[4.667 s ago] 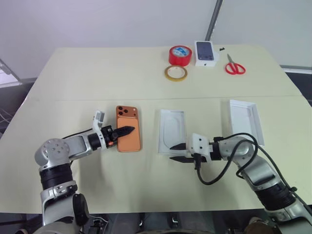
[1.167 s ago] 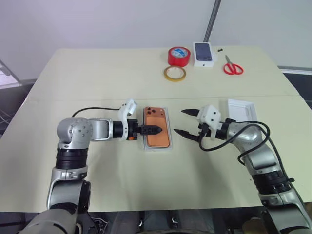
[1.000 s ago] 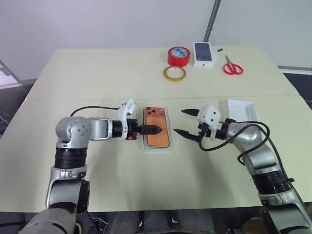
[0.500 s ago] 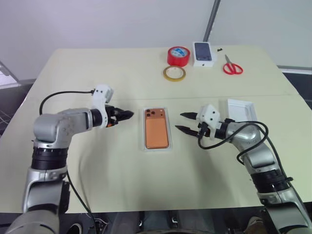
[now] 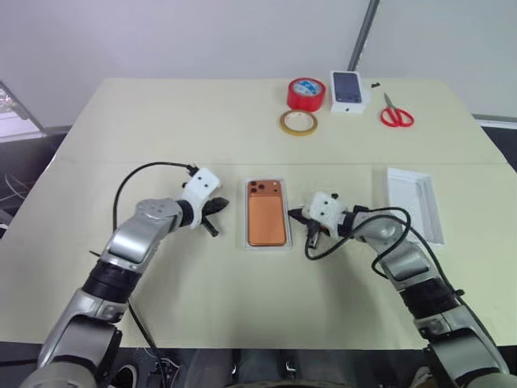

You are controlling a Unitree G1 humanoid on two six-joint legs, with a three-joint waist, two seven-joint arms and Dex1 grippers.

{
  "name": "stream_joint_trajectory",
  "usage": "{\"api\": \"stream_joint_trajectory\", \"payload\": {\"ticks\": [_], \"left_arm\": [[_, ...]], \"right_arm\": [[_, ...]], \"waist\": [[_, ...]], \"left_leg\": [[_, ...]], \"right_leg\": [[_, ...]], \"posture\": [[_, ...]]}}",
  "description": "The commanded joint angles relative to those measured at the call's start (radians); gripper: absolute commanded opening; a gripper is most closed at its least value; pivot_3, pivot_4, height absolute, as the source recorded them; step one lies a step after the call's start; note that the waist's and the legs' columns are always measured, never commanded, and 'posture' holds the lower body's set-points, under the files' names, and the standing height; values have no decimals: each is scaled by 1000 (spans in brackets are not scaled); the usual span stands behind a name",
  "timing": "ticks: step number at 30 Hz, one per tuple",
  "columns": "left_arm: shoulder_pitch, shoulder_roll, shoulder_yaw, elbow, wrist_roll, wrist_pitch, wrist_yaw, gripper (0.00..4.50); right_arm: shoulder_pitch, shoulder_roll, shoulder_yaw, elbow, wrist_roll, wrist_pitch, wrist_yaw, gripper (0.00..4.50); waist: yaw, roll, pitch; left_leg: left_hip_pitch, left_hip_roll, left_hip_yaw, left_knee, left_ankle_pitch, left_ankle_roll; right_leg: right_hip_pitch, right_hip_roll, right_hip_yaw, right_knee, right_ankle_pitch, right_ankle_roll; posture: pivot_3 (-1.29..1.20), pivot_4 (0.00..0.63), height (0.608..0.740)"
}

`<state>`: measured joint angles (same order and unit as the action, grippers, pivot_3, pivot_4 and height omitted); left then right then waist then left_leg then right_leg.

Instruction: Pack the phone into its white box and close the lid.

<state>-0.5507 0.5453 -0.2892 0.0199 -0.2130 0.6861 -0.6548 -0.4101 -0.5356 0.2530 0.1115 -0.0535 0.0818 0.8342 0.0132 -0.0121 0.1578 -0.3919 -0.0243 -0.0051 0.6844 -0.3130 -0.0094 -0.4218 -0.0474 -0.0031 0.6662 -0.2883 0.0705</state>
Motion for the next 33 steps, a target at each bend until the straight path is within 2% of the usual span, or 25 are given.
{"api": "stream_joint_trajectory", "payload": {"ticks": [1,6,11,16,21,33], "left_arm": [[-17,-48,-103,-1,3,60,-87,39],[-72,-112,-93,-81,-83,160,-185,39],[-126,-182,-60,-85,-112,218,-193,39],[-149,-246,-132,-30,-54,155,-185,39],[-178,-319,-143,31,-33,131,-172,39],[-218,-392,-176,125,5,61,-203,39]], "right_arm": [[3,-18,-27,-48,28,1,24,0],[33,-90,-79,-74,46,16,52,0],[94,-170,-129,-117,65,36,74,0],[181,-228,-183,-211,97,82,99,0],[241,-279,-233,-252,111,104,108,0],[323,-346,-328,-259,130,104,116,0]], "waist": [[1,0,0],[3,0,0],[-1,0,0],[-5,0,0],[1,0,0],[0,0,0]], "left_leg": [[1,0,0,0,0,0],[1,0,0,1,-1,2],[0,0,0,1,-1,3],[1,0,0,1,-2,4],[1,0,0,1,-2,5],[1,0,0,2,-2,4]], "right_leg": [[1,0,0,0,0,0],[2,0,0,0,0,0],[2,0,0,-1,0,0],[2,1,0,0,0,0],[2,1,0,-1,0,0],[2,1,0,-1,0,0]], "posture": [[0,150,740],[0,150,740],[0,150,740],[0,150,740],[0,150,740],[0,150,740]]}}
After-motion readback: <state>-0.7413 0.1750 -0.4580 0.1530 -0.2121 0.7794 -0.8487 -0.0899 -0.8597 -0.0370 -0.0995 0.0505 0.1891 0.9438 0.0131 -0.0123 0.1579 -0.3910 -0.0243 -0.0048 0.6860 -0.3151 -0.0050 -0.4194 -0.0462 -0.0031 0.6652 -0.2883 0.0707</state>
